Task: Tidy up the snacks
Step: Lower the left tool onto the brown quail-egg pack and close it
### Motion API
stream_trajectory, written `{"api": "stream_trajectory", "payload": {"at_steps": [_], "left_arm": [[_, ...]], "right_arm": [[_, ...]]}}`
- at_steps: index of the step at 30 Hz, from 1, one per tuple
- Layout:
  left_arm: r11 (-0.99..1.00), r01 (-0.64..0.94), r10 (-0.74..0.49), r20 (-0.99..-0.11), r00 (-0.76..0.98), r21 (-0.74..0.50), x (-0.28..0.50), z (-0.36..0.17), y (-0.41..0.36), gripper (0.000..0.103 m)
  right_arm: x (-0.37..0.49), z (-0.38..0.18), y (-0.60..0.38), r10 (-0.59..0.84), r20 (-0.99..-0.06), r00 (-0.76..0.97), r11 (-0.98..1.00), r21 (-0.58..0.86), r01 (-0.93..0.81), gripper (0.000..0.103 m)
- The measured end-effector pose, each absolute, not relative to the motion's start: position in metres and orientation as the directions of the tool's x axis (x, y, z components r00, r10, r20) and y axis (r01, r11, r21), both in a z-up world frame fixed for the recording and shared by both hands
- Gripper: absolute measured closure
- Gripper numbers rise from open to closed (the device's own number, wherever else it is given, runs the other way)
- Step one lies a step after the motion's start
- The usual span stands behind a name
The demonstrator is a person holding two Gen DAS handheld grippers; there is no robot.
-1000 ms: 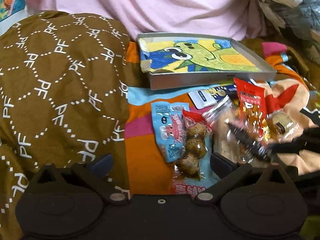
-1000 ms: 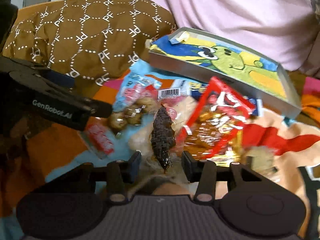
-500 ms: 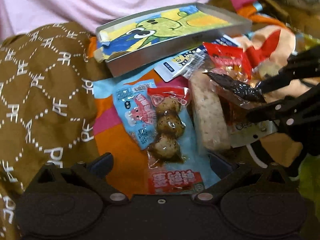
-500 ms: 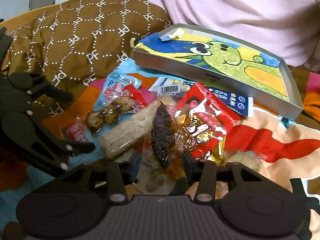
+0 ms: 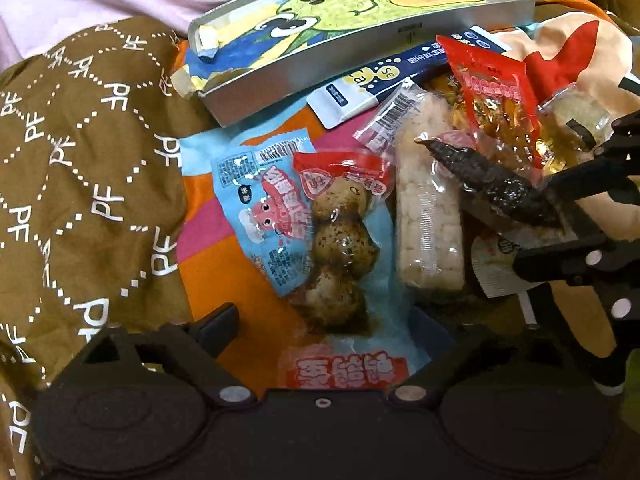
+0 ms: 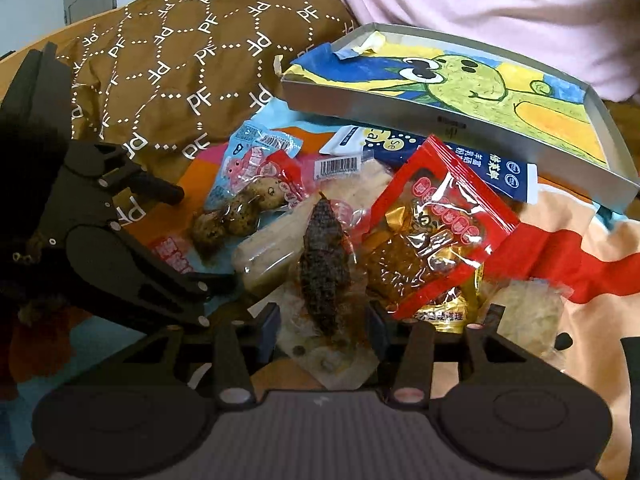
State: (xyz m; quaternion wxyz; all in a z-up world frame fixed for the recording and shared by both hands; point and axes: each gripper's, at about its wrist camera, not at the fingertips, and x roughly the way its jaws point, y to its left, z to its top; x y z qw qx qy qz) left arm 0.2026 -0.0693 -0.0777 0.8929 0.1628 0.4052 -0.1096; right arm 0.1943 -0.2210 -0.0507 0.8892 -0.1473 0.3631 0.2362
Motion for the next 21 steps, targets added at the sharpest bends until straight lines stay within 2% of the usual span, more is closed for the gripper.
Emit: {"api": "stream_trajectory", "payload": {"at_steps": [2, 4, 10, 13, 18, 21], "left_arm": [[0.928, 0.325, -0.073, -0.768, 0.636, 0.181, 0.201, -0.076, -0.068, 0.024], [0.929, 0.331, -0.083, -0.775, 0.626, 0.168, 0.199, -0.073, -0.069, 0.037], [0.947, 0.31, -0.126, -0.791, 0.598, 0.084, 0.201, -0.065, -0.06, 0.045], [0.964, 0.265, -0.136, -0.8, 0.585, 0.031, 0.207, -0.065, -0.053, 0.041], [0.975, 0.212, -0.076, -0.803, 0.591, 0.064, 0.216, -0.07, -0.062, 0.032], [0.978, 0.199, -0.068, -0.802, 0.593, 0.064, 0.222, -0.07, -0.062, 0.033]], "right_arm": [[0.195, -0.05, -0.221, 0.315, -0.716, 0.623, 0.844, -0.089, -0.528, 0.05], [0.196, -0.05, -0.223, 0.32, -0.717, 0.619, 0.846, -0.079, -0.528, 0.05], [0.199, -0.051, -0.226, 0.333, -0.71, 0.621, 0.851, -0.058, -0.522, 0.048], [0.201, -0.052, -0.228, 0.348, -0.698, 0.625, 0.852, -0.041, -0.521, 0.048], [0.204, -0.053, -0.226, 0.37, -0.663, 0.651, 0.853, -0.035, -0.521, 0.044], [0.203, -0.055, -0.222, 0.369, -0.65, 0.664, 0.847, -0.059, -0.529, 0.04]]}}
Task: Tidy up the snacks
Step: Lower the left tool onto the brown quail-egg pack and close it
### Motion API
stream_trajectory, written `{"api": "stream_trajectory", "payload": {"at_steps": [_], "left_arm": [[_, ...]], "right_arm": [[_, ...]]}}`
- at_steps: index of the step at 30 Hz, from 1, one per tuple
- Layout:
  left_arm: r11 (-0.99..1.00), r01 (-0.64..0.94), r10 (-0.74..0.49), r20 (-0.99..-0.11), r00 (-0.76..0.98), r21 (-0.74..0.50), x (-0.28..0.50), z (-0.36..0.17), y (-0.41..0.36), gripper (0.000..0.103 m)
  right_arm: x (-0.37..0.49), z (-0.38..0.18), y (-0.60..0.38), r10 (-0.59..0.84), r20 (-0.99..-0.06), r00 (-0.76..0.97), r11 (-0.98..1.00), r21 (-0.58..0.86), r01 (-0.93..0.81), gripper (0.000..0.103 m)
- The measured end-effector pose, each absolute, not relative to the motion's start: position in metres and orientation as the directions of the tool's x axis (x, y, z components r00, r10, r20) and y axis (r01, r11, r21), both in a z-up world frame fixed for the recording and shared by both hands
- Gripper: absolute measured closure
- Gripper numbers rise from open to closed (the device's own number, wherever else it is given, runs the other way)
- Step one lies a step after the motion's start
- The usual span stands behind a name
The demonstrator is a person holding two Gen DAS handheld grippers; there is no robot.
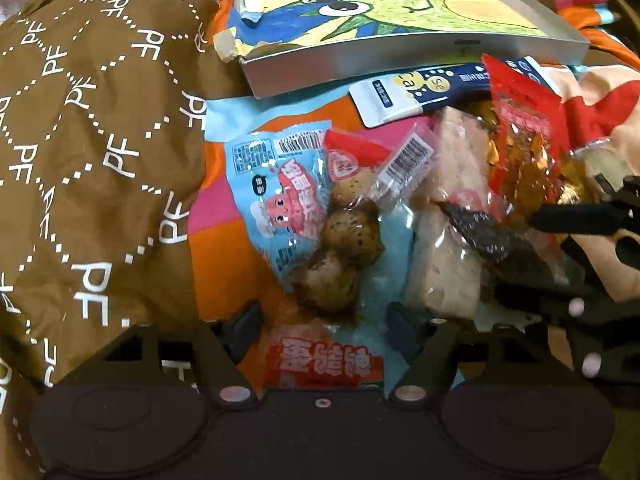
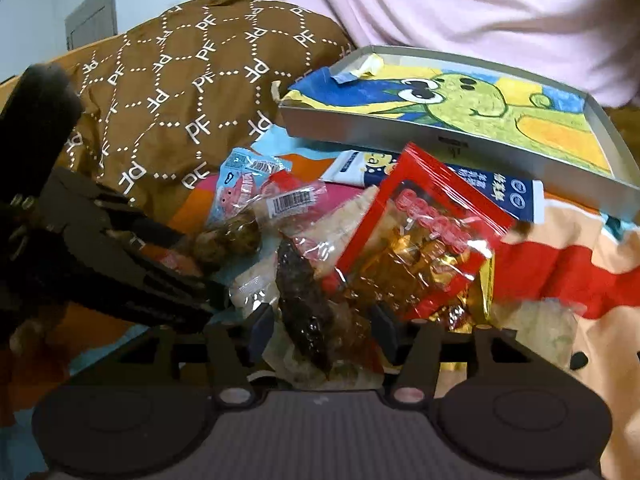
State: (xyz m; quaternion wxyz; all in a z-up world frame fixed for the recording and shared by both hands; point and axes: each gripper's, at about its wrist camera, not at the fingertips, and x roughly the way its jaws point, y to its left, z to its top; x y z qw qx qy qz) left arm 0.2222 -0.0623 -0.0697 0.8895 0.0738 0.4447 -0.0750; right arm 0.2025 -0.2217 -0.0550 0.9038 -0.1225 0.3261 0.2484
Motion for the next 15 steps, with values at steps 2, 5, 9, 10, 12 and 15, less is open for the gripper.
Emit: {"api": "stream_trajectory", "payload": {"at_steps": [2, 5, 9, 10, 12, 15], "left_arm": [[0.979, 0.195, -0.075, -0.802, 0.592, 0.053, 0.226, -0.068, -0.061, 0.038], [0.977, 0.209, -0.088, -0.802, 0.591, 0.047, 0.227, -0.066, -0.058, 0.043], [0.972, 0.235, -0.124, -0.8, 0.587, 0.021, 0.222, -0.065, -0.051, 0.053], [0.97, 0.243, -0.134, -0.801, 0.584, 0.016, 0.22, -0.065, -0.049, 0.056], [0.964, 0.263, -0.138, -0.801, 0.582, 0.025, 0.217, -0.065, -0.049, 0.057], [0.967, 0.256, -0.139, -0.798, 0.586, 0.02, 0.213, -0.064, -0.048, 0.06]], "right_arm": [[0.202, -0.056, -0.219, 0.377, -0.646, 0.664, 0.838, -0.067, -0.541, 0.036], [0.2, -0.059, -0.213, 0.373, -0.649, 0.663, 0.826, -0.093, -0.556, 0.033], [0.199, -0.062, -0.21, 0.364, -0.663, 0.655, 0.812, -0.119, -0.572, 0.032], [0.198, -0.063, -0.208, 0.36, -0.668, 0.652, 0.805, -0.131, -0.579, 0.03], [0.197, -0.065, -0.206, 0.352, -0.671, 0.653, 0.797, -0.151, -0.585, 0.03], [0.194, -0.066, -0.204, 0.327, -0.666, 0.67, 0.804, -0.178, -0.568, 0.049]]}}
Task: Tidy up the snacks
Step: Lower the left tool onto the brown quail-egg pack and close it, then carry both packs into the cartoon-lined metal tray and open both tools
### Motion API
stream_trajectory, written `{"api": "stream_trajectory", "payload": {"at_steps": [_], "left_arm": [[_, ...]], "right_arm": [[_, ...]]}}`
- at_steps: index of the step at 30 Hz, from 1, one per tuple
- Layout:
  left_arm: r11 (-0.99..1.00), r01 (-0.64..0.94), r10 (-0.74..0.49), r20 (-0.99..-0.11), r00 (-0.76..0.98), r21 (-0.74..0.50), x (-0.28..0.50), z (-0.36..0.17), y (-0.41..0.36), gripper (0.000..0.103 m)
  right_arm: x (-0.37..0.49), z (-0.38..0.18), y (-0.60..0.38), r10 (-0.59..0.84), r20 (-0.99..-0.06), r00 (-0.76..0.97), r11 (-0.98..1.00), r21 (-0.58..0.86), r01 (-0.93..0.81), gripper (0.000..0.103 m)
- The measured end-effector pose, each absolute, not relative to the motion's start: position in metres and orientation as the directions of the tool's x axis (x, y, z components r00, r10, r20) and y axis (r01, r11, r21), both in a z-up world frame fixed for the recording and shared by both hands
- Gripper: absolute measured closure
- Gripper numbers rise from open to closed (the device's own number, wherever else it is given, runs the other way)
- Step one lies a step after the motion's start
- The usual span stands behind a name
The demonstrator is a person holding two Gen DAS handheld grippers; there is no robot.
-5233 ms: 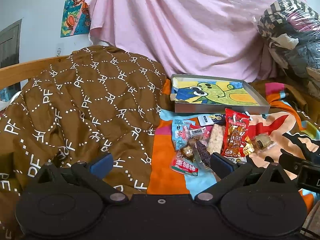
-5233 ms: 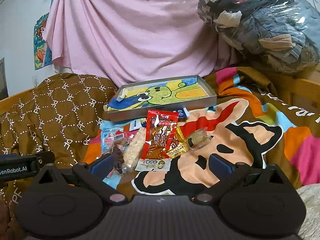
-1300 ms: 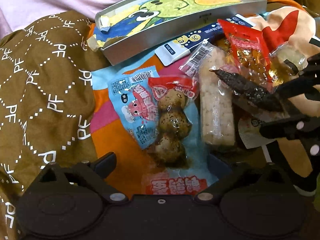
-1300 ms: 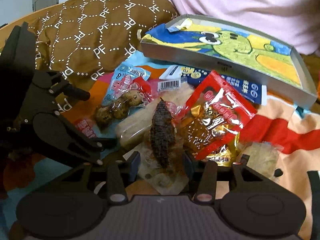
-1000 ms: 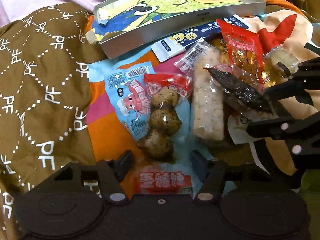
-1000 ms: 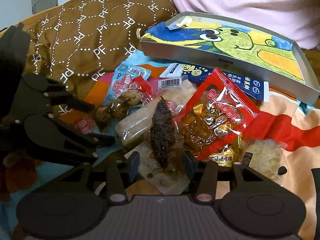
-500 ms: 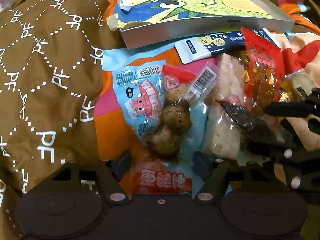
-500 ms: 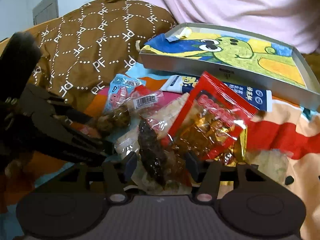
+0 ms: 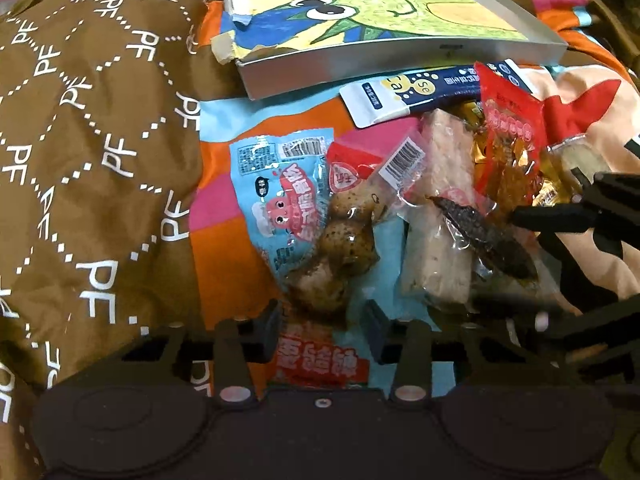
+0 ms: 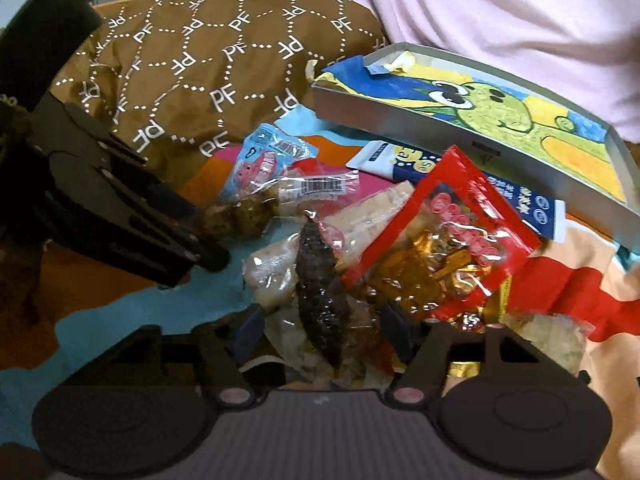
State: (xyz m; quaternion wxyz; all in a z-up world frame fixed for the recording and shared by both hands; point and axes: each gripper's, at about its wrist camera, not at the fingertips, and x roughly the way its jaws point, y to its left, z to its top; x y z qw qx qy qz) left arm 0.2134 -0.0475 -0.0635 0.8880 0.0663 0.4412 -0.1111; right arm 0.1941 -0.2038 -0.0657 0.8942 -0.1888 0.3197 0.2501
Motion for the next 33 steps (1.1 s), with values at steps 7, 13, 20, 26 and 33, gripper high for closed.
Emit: {"api": "stream_trajectory", "payload": {"at_steps": [7, 13, 20, 26, 33], "left_arm": [[0.969, 0.229, -0.083, -0.765, 0.638, 0.086, 0.193, -0.063, -0.052, 0.064], [0.952, 0.223, -0.013, -0.701, 0.713, 0.21, 0.173, -0.067, -0.063, 0.065], [0.923, 0.214, 0.04, -0.634, 0.772, 0.319, 0.159, -0.067, -0.068, 0.066], [0.874, 0.202, 0.094, -0.562, 0.822, 0.442, 0.148, -0.071, -0.073, 0.067], [0.859, 0.149, 0.128, -0.487, 0.864, 0.49, 0.147, -0.063, -0.071, 0.067]], "right_arm": [[0.19, -0.064, -0.205, 0.32, -0.656, 0.684, 0.812, -0.182, -0.554, 0.052], [0.182, -0.067, -0.195, 0.27, -0.628, 0.73, 0.79, -0.289, -0.541, 0.053], [0.172, -0.072, -0.183, 0.218, -0.583, 0.783, 0.742, -0.422, -0.521, 0.053], [0.162, -0.074, -0.174, 0.188, -0.511, 0.838, 0.69, -0.538, -0.484, 0.053], [0.161, -0.07, -0.175, 0.155, -0.425, 0.892, 0.692, -0.598, -0.405, 0.053]]}}
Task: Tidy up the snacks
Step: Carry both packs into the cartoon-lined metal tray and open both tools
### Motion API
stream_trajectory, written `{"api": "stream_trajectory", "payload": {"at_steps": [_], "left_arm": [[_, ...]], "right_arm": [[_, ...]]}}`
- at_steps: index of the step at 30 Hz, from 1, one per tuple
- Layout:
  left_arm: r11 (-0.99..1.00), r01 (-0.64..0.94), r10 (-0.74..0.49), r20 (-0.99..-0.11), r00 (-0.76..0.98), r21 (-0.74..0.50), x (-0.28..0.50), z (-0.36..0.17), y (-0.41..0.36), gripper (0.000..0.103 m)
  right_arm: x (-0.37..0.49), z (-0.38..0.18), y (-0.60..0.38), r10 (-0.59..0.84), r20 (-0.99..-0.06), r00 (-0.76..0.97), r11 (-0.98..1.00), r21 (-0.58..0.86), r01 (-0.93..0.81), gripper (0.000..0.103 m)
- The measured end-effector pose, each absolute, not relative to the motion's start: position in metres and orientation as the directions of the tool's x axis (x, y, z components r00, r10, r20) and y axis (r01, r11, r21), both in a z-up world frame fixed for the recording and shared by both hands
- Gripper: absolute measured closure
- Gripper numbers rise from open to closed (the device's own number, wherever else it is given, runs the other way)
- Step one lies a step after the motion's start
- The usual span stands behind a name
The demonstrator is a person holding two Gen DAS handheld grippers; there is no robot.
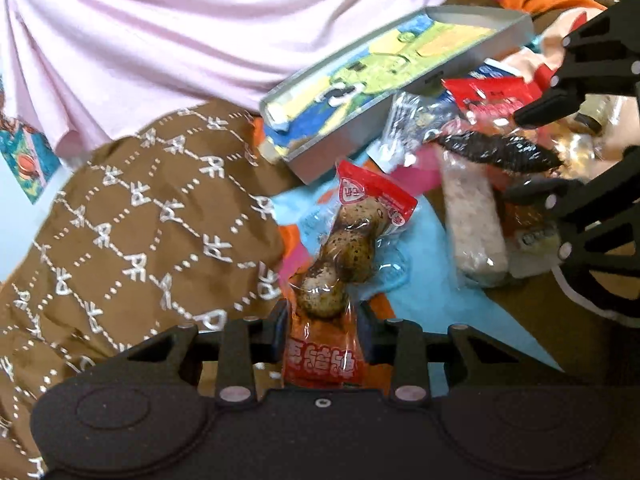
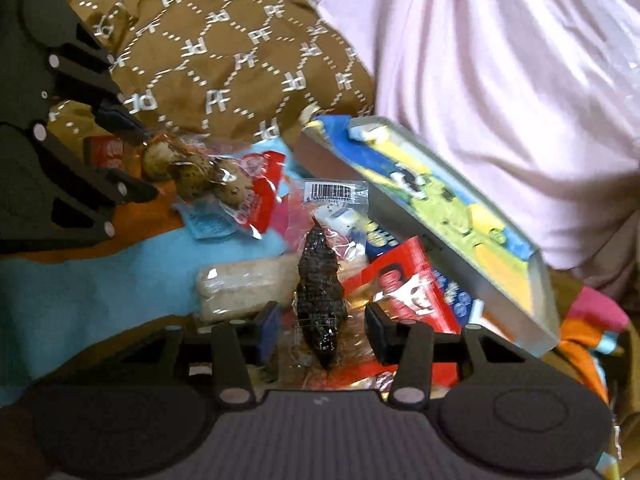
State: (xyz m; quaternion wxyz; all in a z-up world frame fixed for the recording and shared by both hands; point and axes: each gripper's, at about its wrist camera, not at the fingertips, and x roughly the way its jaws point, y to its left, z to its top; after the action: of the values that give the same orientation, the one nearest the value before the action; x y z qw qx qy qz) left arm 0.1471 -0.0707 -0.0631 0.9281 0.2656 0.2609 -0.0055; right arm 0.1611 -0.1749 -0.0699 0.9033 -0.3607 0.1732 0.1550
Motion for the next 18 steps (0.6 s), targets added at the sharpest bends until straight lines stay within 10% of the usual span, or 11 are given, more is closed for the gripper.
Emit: {"api": "stream_trajectory", "payload": {"at_steps": [18], "left_arm": [[0.965, -0.028, 0.115, -0.328, 0.938, 0.26, 0.222, 0.005, -0.095, 0.066]], "right_arm": [[0.205, -0.033, -0.217, -0.012, -0.086, 0.996, 0.845, -0.533, -0.036, 0.052]]}}
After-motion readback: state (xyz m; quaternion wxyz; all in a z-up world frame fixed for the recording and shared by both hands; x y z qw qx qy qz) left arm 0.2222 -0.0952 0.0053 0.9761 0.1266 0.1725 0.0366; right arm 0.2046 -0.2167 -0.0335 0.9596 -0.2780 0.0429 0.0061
